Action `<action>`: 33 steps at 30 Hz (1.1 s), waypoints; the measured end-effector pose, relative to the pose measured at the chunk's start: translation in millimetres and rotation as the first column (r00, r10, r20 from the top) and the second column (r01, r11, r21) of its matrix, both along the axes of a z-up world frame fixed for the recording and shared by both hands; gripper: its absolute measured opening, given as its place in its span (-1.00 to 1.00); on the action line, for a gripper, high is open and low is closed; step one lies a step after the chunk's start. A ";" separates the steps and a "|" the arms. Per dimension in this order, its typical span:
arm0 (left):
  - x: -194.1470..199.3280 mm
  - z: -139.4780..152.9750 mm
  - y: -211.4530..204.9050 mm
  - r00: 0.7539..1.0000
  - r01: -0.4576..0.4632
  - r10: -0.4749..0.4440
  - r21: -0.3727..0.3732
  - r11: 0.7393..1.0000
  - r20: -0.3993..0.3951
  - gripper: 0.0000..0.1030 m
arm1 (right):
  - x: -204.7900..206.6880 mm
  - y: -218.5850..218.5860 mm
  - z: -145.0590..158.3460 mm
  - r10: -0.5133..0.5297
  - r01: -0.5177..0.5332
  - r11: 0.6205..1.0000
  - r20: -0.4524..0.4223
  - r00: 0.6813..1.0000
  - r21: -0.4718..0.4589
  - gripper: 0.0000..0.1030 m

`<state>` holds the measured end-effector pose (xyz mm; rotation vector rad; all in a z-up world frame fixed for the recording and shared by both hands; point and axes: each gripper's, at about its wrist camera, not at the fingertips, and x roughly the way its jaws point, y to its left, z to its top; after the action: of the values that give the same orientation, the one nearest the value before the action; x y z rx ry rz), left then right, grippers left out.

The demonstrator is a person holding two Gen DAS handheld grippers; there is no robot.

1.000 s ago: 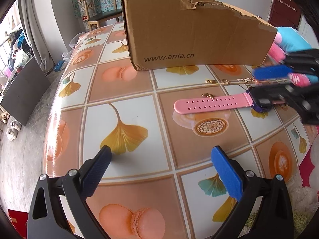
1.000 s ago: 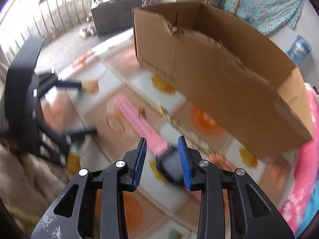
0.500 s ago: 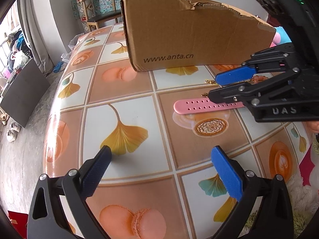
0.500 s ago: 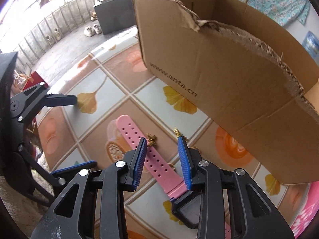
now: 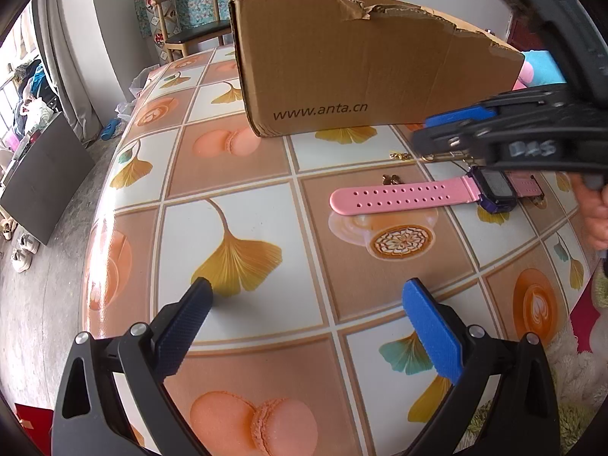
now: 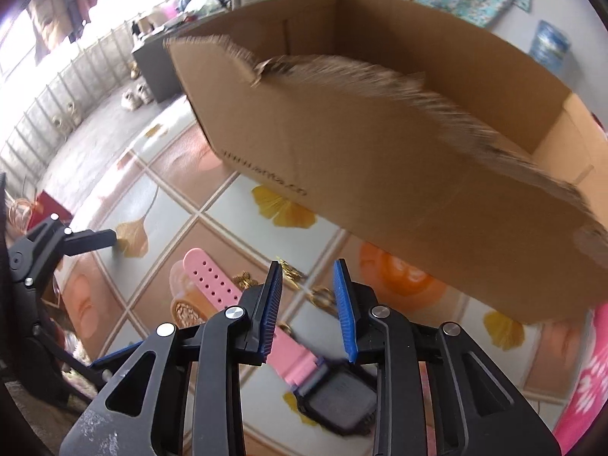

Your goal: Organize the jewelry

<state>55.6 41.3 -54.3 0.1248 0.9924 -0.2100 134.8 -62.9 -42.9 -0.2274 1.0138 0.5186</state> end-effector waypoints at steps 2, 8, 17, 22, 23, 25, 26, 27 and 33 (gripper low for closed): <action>-0.1 -0.1 0.0 1.000 0.000 0.000 0.000 1.000 0.001 0.91 | -9.7 -14.5 4.9 0.018 -0.018 0.999 -0.018 1.000 0.033 -0.43; -0.1 -0.1 0.1 1.000 -0.001 0.001 0.000 1.000 0.000 0.91 | -45.9 -37.9 -4.6 0.092 -0.095 0.994 -0.040 0.995 -0.062 -0.09; -0.6 -0.1 0.7 1.000 -0.007 0.007 0.000 1.000 0.006 0.91 | -42.1 -53.6 -10.6 0.156 -0.157 0.981 -0.018 0.988 -0.115 -0.06; -2.1 0.7 0.0 1.000 -0.013 0.013 -0.001 1.000 0.012 0.91 | -51.8 -42.2 -13.6 0.236 -0.231 0.953 0.002 0.972 -0.196 -0.05; -2.1 0.9 -0.3 1.000 -0.015 0.015 -0.001 1.000 0.014 0.91 | -54.7 -41.1 -15.1 0.242 -0.237 0.950 0.001 0.970 -0.203 -0.06; -2.1 1.0 -0.2 1.000 -0.020 0.020 -0.003 1.000 0.020 0.91 | -59.5 -39.0 -18.8 0.251 -0.248 0.944 -0.015 0.968 -0.216 -0.21; -2.0 0.9 -0.2 1.000 -0.021 0.021 -0.003 1.000 0.021 0.91 | -63.2 -38.6 -18.9 0.253 -0.250 0.945 -0.013 0.967 -0.211 -0.22; -1.7 1.0 -0.3 1.000 -0.022 0.022 -0.003 1.000 0.021 0.91 | -66.9 -38.5 -18.7 0.255 -0.252 0.944 -0.013 0.967 -0.212 -0.23; -1.7 1.2 -0.3 0.999 -0.022 0.022 -0.003 1.000 0.024 0.91 | -84.7 -37.0 -18.3 0.255 -0.246 0.943 0.010 0.967 -0.223 -0.26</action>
<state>53.9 41.1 -53.2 0.1135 0.9693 -0.1895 50.1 -99.9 -61.2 -0.5685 1.0104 0.6300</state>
